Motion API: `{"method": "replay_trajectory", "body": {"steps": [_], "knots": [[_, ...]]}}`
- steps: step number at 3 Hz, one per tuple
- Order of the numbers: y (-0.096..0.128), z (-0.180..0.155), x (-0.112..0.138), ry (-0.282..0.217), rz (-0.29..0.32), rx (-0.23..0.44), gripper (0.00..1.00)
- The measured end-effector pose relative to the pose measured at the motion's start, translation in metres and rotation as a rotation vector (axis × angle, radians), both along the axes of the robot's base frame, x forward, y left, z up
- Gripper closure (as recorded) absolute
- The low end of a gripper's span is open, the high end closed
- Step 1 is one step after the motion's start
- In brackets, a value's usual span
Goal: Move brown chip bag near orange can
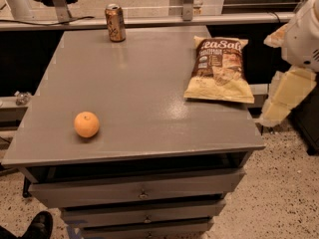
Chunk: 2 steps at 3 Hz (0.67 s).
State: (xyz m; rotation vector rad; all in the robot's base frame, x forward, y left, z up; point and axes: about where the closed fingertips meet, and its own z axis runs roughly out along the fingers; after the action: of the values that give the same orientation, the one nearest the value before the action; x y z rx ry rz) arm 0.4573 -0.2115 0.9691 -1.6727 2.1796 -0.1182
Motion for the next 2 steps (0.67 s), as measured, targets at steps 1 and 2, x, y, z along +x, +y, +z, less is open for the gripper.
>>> {"method": "replay_trajectory", "body": {"steps": [1, 2], "knots": [[0.000, -0.018, 0.045, -0.079, -0.038, 0.053, 0.00], [0.000, -0.040, 0.093, -0.130, -0.090, 0.104, 0.00]]}}
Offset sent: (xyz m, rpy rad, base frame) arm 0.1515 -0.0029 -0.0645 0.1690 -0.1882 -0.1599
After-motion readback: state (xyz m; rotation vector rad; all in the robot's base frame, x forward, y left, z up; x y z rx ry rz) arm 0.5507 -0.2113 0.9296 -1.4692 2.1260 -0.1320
